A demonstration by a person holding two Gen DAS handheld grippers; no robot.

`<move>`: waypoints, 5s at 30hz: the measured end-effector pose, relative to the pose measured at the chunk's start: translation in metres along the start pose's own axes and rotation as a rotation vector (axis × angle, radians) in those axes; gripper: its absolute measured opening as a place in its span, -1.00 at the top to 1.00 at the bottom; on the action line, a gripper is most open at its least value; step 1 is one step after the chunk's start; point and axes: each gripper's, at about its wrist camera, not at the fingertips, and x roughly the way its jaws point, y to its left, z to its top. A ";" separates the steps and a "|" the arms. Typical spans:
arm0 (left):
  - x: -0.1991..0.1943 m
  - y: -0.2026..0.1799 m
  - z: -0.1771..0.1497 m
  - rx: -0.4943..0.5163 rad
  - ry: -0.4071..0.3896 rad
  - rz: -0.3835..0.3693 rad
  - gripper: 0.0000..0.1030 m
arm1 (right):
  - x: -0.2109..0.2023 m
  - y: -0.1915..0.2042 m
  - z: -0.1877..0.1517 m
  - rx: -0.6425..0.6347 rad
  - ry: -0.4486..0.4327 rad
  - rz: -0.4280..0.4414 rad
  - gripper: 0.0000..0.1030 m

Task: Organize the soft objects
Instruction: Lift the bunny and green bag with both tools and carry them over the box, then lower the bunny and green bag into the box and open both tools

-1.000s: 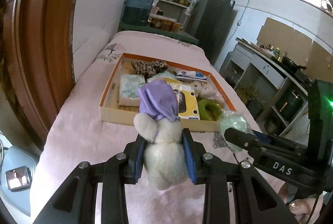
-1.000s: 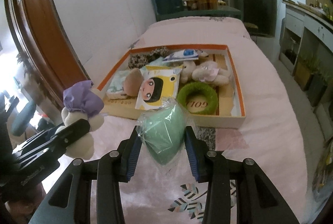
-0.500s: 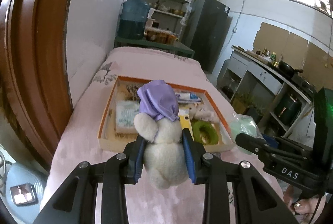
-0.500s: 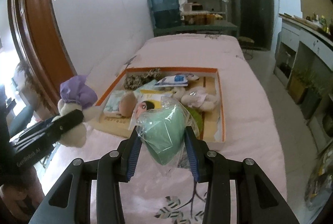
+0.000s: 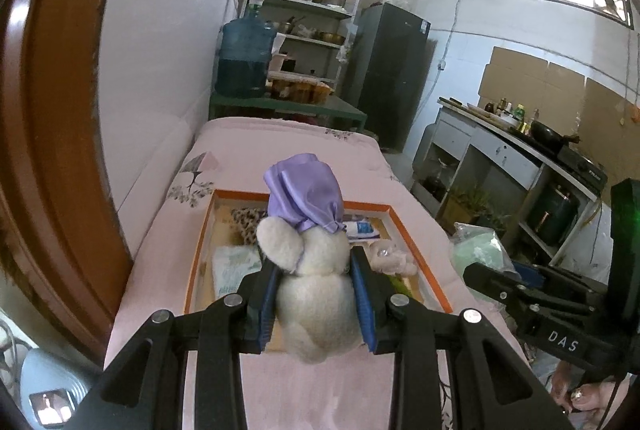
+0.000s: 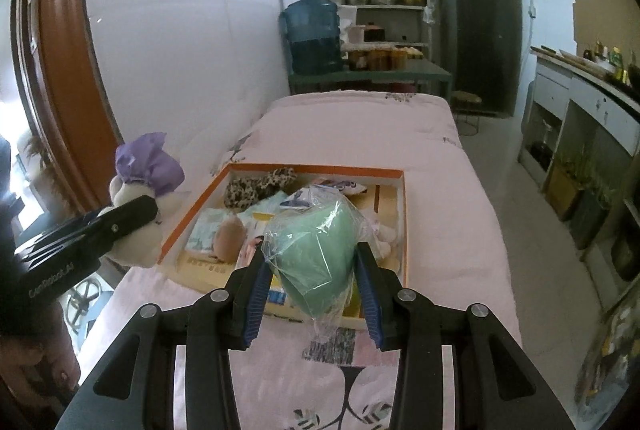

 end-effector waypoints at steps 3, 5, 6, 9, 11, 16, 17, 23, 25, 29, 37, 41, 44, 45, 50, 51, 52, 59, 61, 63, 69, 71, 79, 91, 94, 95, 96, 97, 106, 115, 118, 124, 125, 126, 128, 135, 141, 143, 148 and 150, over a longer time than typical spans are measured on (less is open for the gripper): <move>0.006 -0.003 0.007 0.011 -0.002 -0.002 0.34 | 0.004 0.000 0.003 -0.002 -0.002 0.005 0.18; 0.009 -0.005 0.010 0.017 -0.003 -0.002 0.35 | 0.007 0.000 0.006 -0.004 -0.004 0.008 0.18; 0.011 -0.006 0.011 0.021 -0.004 -0.002 0.35 | 0.008 0.000 0.007 -0.005 -0.004 0.009 0.18; 0.014 -0.008 0.014 0.034 -0.006 0.000 0.35 | 0.014 -0.001 0.010 -0.001 -0.002 0.015 0.18; 0.018 -0.009 0.017 0.039 -0.007 0.002 0.35 | 0.018 -0.001 0.012 -0.003 -0.002 0.017 0.18; 0.029 -0.009 0.022 0.040 0.002 0.000 0.35 | 0.029 -0.003 0.017 -0.007 0.005 0.018 0.18; 0.033 -0.009 0.023 0.041 0.004 0.001 0.35 | 0.032 -0.004 0.018 -0.006 0.006 0.017 0.18; 0.052 -0.007 0.028 0.048 0.025 0.002 0.35 | 0.046 -0.009 0.025 -0.013 0.015 0.005 0.18; 0.057 -0.007 0.030 0.048 0.029 0.002 0.35 | 0.051 -0.013 0.027 -0.014 0.019 -0.001 0.18; 0.068 -0.005 0.034 0.054 0.036 0.006 0.35 | 0.061 -0.022 0.033 -0.013 0.023 -0.015 0.18; 0.087 -0.005 0.040 0.067 0.053 0.014 0.34 | 0.082 -0.035 0.045 -0.018 0.038 -0.023 0.18; 0.096 -0.005 0.043 0.079 0.057 0.021 0.34 | 0.095 -0.044 0.051 -0.008 0.055 -0.016 0.18; 0.104 -0.006 0.045 0.083 0.073 0.018 0.34 | 0.105 -0.050 0.055 -0.001 0.069 -0.010 0.18; 0.107 -0.007 0.045 0.085 0.079 0.019 0.34 | 0.109 -0.052 0.056 0.001 0.076 -0.005 0.18; 0.125 -0.004 0.047 0.074 0.124 0.009 0.34 | 0.127 -0.061 0.062 0.016 0.103 0.008 0.18; 0.128 -0.002 0.047 0.068 0.131 0.007 0.34 | 0.130 -0.062 0.063 0.018 0.107 0.009 0.18; 0.131 -0.002 0.046 0.065 0.137 0.006 0.34 | 0.131 -0.062 0.062 0.019 0.110 0.010 0.18; 0.149 0.002 0.050 0.052 0.176 0.001 0.34 | 0.149 -0.069 0.067 0.023 0.130 0.006 0.18; 0.154 0.002 0.050 0.051 0.186 0.000 0.34 | 0.155 -0.072 0.067 0.028 0.139 0.011 0.18; 0.159 0.001 0.051 0.055 0.204 0.000 0.34 | 0.161 -0.074 0.067 0.030 0.148 0.011 0.18; 0.175 0.002 0.047 0.056 0.251 -0.005 0.34 | 0.179 -0.079 0.066 0.043 0.180 0.023 0.18; 0.180 0.003 0.045 0.055 0.261 -0.002 0.34 | 0.183 -0.080 0.066 0.046 0.184 0.030 0.18; 0.190 0.006 0.041 0.040 0.284 -0.009 0.34 | 0.195 -0.082 0.067 0.044 0.196 0.035 0.18; 0.201 0.006 0.036 0.030 0.303 -0.016 0.34 | 0.212 -0.083 0.062 0.040 0.226 0.032 0.18; 0.203 0.007 0.036 0.028 0.306 -0.019 0.33 | 0.216 -0.084 0.062 0.044 0.231 0.029 0.18; 0.203 0.008 0.036 0.025 0.307 -0.023 0.32 | 0.218 -0.084 0.063 0.043 0.231 0.029 0.18; 0.205 0.008 0.035 0.023 0.308 -0.025 0.32 | 0.217 -0.084 0.063 0.042 0.231 0.029 0.18; 0.205 0.009 0.035 0.021 0.309 -0.026 0.31 | 0.217 -0.084 0.063 0.041 0.232 0.028 0.18; 0.206 0.005 0.032 0.034 0.303 -0.028 0.09 | 0.215 -0.088 0.062 0.064 0.224 0.046 0.11; 0.198 0.004 0.033 0.023 0.289 -0.050 -0.06 | 0.206 -0.086 0.061 0.057 0.198 0.045 -0.11; 0.193 0.003 0.036 0.024 0.276 -0.049 -0.06 | 0.203 -0.084 0.061 0.055 0.193 0.044 -0.12; 0.182 0.003 0.039 0.020 0.254 -0.044 -0.09 | 0.194 -0.081 0.059 0.054 0.185 0.038 -0.12; 0.180 0.003 0.040 0.019 0.250 -0.041 -0.11 | 0.192 -0.080 0.059 0.054 0.183 0.037 -0.12; 0.178 0.003 0.040 0.019 0.244 -0.039 -0.13 | 0.189 -0.079 0.059 0.053 0.180 0.037 -0.12; 0.172 0.004 0.041 0.017 0.229 -0.031 -0.23 | 0.184 -0.078 0.059 0.052 0.174 0.033 -0.16; 0.153 0.003 0.044 0.024 0.192 -0.009 -0.28 | 0.168 -0.071 0.058 0.050 0.158 0.017 -0.29; 0.137 0.003 0.043 0.019 0.169 0.011 -0.28 | 0.155 -0.068 0.055 0.067 0.149 -0.004 -0.41; 0.133 0.003 0.041 0.018 0.167 0.016 -0.28 | 0.151 -0.065 0.054 0.067 0.148 -0.011 -0.42; 0.122 0.005 0.033 0.007 0.162 0.027 -0.28 | 0.140 -0.059 0.050 0.065 0.142 -0.012 -0.42; 0.118 0.005 0.030 0.012 0.159 0.036 -0.28 | 0.136 -0.056 0.048 0.063 0.139 -0.019 -0.42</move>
